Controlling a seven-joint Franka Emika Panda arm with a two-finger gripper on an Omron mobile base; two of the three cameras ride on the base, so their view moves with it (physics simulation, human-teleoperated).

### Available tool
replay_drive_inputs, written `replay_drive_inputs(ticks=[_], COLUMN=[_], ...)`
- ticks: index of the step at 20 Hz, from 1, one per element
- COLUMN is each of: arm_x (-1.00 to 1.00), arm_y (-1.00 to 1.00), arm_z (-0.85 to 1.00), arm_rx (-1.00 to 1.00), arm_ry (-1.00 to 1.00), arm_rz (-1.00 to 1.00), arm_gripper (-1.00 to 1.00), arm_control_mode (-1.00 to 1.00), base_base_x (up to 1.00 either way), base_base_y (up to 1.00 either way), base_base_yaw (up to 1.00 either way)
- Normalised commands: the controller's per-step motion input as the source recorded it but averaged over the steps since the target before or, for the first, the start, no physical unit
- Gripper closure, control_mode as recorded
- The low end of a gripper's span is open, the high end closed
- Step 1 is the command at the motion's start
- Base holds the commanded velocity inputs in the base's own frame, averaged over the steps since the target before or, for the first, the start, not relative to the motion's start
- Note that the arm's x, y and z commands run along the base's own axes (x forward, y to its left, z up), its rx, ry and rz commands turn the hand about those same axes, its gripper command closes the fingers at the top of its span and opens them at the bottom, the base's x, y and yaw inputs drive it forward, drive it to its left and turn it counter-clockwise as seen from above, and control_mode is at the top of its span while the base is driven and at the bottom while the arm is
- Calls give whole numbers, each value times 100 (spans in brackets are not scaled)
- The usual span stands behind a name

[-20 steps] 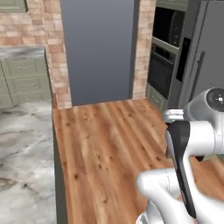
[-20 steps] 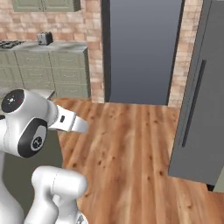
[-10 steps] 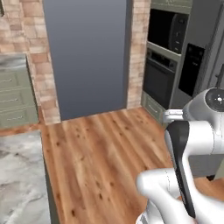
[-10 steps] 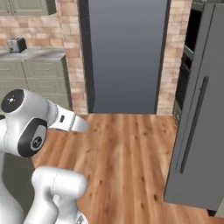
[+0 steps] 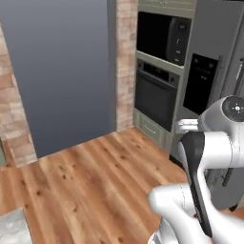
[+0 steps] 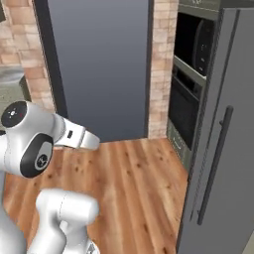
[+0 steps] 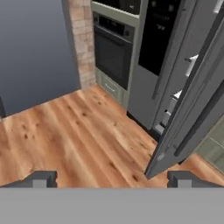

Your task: Take the cheese, chicken drumstick, and garlic from the fridge and place them on the plate on the dining counter to create an appetizer plate.

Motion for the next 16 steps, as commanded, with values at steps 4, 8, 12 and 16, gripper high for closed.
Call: replay_drive_inputs(ticks=[4, 8, 12, 16], arm_x=[0, 0, 0, 0], arm_y=[0, 0, 0, 0], arm_z=[0, 0, 0, 0], arm_rx=[0, 0, 0, 0], arm_ry=[0, 0, 0, 0], arm_rz=[0, 0, 0, 0], arm_gripper=[-100, -100, -100, -100], arm_control_mode=[100, 100, 100, 100], base_base_x=[100, 100, 100, 99], base_base_y=[0, 10, 36, 35], base_base_yaw=[-56, -58, -58, -60])
